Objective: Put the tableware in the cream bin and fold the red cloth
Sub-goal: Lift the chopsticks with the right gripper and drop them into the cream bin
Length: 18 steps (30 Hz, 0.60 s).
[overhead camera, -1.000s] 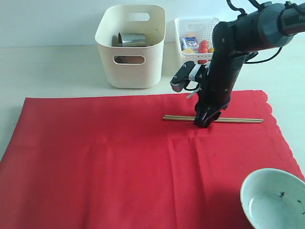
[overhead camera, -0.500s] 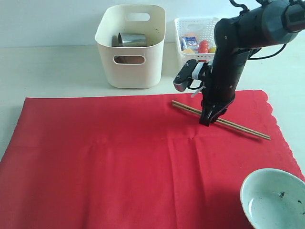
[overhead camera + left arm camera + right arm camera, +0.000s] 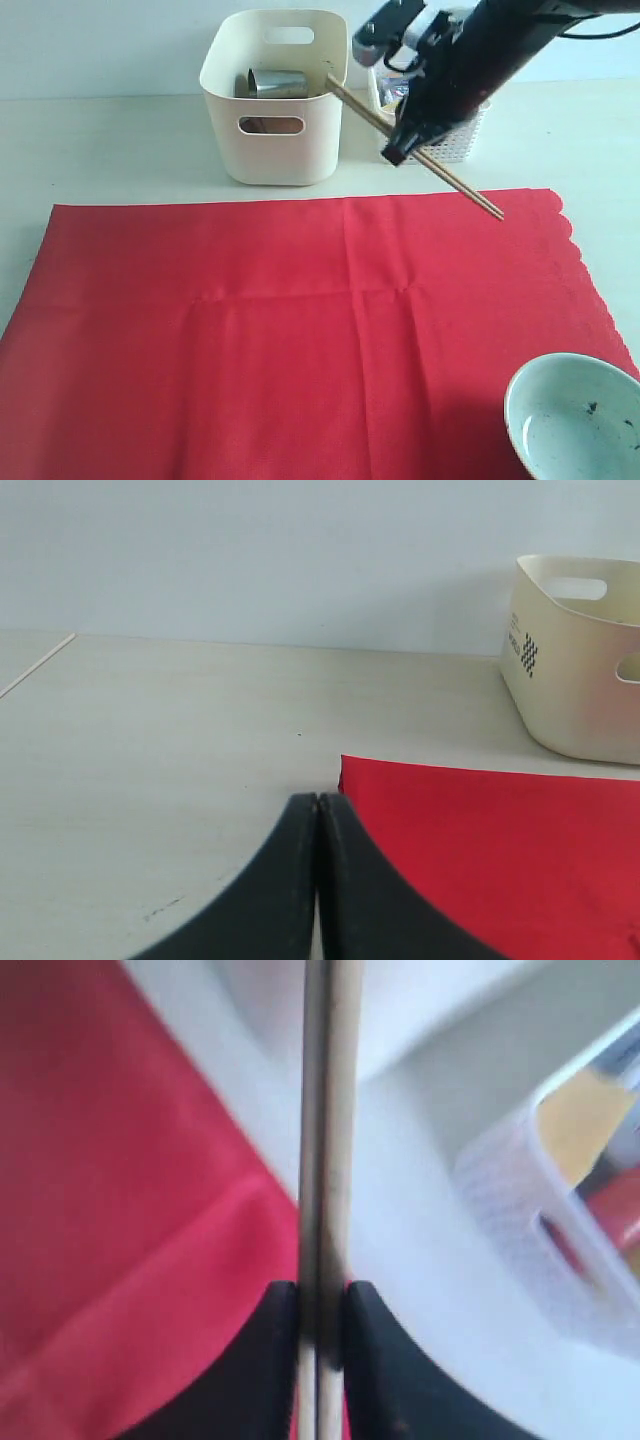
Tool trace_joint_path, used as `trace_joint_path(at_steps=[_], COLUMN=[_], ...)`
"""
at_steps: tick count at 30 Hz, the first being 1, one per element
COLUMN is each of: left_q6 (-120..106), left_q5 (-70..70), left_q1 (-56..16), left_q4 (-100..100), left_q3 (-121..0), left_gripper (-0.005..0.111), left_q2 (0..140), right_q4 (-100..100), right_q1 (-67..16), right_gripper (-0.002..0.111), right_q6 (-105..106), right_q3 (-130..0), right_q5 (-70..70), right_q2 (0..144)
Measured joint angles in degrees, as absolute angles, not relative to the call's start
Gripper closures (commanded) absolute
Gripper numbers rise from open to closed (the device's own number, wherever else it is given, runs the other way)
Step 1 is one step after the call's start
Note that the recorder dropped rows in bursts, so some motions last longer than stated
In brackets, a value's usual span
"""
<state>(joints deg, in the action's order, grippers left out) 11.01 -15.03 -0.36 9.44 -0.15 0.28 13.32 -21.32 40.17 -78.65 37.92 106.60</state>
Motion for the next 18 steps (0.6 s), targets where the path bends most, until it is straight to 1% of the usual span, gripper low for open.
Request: trace_joint_path(at_steps=[9, 12, 18], left_q6=[11.01, 11.01, 11.01], left_q5=[-15.03, -15.03, -15.03], left_q1=[-0.36, -0.36, -0.36], left_q4=[9.44, 9.44, 9.44], left_q3=[-0.15, -0.15, -0.15], left_gripper=[0.104, 0.104, 0.104], left_q2=[0.28, 0.28, 0.28], right_q4=[31.39, 41.34, 61.35], right_q1=[-21.32, -21.32, -21.32], right_gripper=[0.108, 0.108, 0.108], right_q6=[43.1, 49.57, 67.19], right_q3=[-88.82, -93.84, -101.14], right_q5=[19.57, 18.87, 22.99], right_q2=[107.75, 110.24, 115.92])
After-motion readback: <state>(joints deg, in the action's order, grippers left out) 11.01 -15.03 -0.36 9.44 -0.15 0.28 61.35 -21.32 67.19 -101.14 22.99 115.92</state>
